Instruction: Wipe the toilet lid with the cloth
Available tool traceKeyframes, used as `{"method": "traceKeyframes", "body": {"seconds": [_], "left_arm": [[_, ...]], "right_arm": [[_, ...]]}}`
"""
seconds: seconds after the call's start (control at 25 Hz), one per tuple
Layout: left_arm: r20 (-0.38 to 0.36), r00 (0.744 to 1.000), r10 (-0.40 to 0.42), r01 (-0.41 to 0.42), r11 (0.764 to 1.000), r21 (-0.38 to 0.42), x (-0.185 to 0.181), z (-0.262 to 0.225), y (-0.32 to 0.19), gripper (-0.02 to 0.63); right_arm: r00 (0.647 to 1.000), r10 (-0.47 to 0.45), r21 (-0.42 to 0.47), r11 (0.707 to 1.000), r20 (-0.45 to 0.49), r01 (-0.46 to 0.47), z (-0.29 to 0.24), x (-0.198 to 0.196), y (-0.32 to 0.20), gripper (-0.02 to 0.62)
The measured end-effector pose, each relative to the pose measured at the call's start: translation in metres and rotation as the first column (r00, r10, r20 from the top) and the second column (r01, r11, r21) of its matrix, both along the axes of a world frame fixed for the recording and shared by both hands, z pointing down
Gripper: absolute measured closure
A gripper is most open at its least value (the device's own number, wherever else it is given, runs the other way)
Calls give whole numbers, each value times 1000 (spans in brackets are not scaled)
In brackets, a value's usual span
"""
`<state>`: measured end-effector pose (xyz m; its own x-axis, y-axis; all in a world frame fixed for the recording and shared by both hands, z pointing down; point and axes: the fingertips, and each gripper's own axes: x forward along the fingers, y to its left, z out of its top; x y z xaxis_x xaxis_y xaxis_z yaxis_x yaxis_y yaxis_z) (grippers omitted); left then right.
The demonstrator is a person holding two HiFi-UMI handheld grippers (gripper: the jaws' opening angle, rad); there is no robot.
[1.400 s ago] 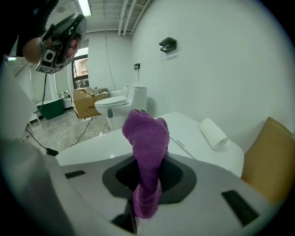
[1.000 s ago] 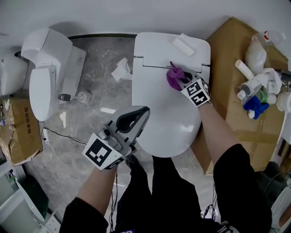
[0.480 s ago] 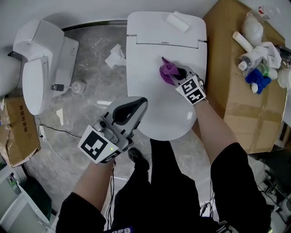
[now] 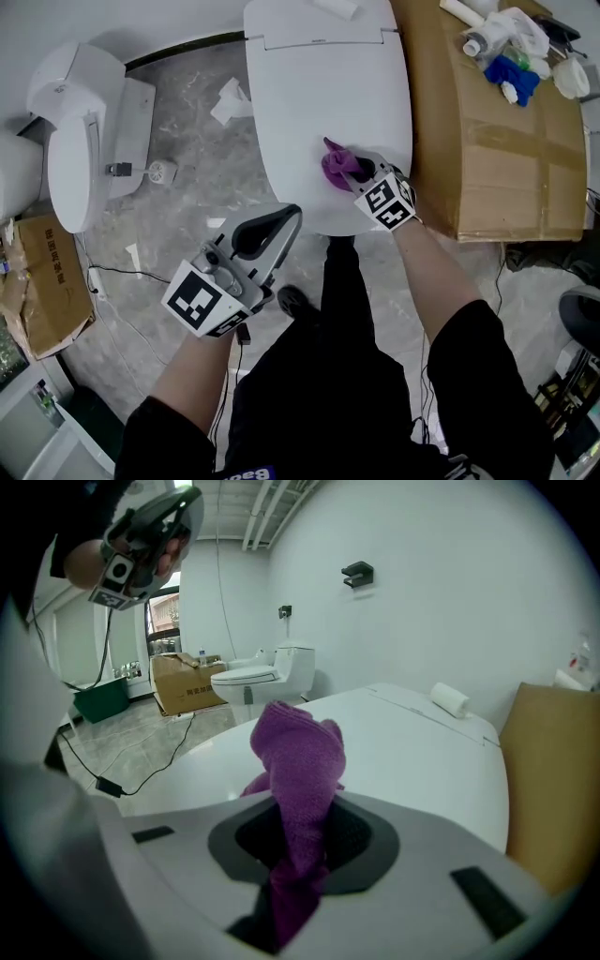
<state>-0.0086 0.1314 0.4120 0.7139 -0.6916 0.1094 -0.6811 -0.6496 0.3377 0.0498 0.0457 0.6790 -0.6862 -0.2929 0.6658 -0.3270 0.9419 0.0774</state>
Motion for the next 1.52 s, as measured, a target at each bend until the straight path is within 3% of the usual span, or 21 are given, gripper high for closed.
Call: {"method": "traceKeyframes", "body": {"seconds": [0.32, 0.68, 1.04, 1.28, 1.52], "left_arm": [[24, 997, 75, -75, 997, 20, 14, -1, 51, 589], [27, 996, 82, -83, 996, 37, 26, -16, 55, 589], [10, 1000, 25, -25, 999, 42, 16, -44, -40, 589], [15, 1000, -14, 13, 998, 55, 6, -62, -132, 589], [4, 998, -56, 55, 998, 29, -10, -59, -192, 589]], "right_arm": [[999, 39, -4, 999, 16, -39, 7, 24, 91, 520], [1000, 5, -51, 999, -5, -5, -3, 32, 116, 520], [979, 178, -78, 982, 97, -171, -56, 25, -34, 520], [968, 240, -46, 970, 70, -237, -54, 30, -160, 520], [926, 373, -51, 927, 54, -371, -38, 19, -263, 520]]}}
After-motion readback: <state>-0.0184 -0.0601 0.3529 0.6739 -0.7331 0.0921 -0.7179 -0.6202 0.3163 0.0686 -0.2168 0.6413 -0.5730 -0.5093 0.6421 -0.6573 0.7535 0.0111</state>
